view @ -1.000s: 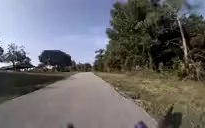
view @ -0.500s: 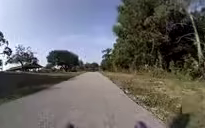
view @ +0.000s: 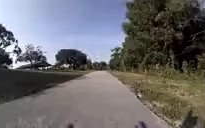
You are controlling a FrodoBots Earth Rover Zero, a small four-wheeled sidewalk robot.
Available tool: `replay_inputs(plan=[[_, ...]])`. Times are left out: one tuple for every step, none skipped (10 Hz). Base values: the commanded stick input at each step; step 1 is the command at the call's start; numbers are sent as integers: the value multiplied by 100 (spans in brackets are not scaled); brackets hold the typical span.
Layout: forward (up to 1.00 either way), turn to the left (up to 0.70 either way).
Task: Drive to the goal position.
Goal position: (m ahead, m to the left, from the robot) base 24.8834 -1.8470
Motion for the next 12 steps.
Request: replay_inputs(plan=[[89,34],[89,31],[89,25],[91,7],[100,2],[100,2],[100,2],[100,2],[100,2],[100,2],[100,2],[100,2]])
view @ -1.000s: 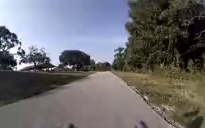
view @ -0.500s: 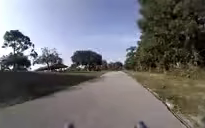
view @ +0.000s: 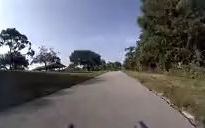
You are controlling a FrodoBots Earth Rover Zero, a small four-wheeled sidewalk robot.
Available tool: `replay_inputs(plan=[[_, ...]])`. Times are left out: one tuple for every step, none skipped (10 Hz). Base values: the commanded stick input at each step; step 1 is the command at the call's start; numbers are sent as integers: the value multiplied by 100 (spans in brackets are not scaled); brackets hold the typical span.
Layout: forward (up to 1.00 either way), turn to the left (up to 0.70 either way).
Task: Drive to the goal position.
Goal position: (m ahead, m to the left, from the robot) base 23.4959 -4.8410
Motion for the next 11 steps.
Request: replay_inputs(plan=[[100,2],[100,2],[100,2],[100,2],[100,2],[100,2],[100,1],[100,0],[100,0],[100,0],[100,0]])
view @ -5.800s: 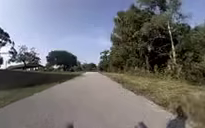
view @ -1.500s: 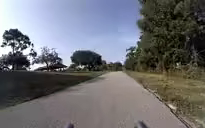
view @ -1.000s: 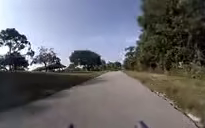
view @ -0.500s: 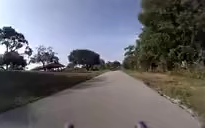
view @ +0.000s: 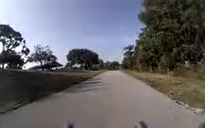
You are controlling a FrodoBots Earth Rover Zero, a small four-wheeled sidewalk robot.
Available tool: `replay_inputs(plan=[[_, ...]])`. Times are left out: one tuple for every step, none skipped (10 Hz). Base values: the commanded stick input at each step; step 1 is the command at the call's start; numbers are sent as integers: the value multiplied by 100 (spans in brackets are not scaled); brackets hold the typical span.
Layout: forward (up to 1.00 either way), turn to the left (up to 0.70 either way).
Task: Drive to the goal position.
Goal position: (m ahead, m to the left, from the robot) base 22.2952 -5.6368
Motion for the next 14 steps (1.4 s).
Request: replay_inputs(plan=[[100,-1],[100,-3],[100,-3],[100,-3],[100,-2],[100,0],[100,0],[100,0],[100,0],[100,0],[100,0],[100,0],[100,0],[100,0]])
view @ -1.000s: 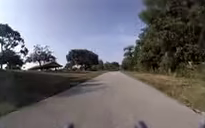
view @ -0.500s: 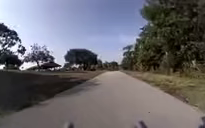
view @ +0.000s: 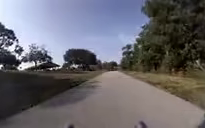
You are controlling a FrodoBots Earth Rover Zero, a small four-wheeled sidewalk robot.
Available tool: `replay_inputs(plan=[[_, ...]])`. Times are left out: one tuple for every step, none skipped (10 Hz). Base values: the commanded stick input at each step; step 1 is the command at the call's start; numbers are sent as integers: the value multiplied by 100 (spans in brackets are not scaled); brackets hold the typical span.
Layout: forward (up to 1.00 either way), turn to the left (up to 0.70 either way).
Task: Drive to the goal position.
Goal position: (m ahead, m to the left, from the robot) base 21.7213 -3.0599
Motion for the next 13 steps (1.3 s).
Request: replay_inputs(plan=[[100,0],[100,0],[100,0],[100,0],[100,1],[100,1],[100,2],[100,2],[100,1],[100,-1],[100,-1],[100,-2],[100,-1]])
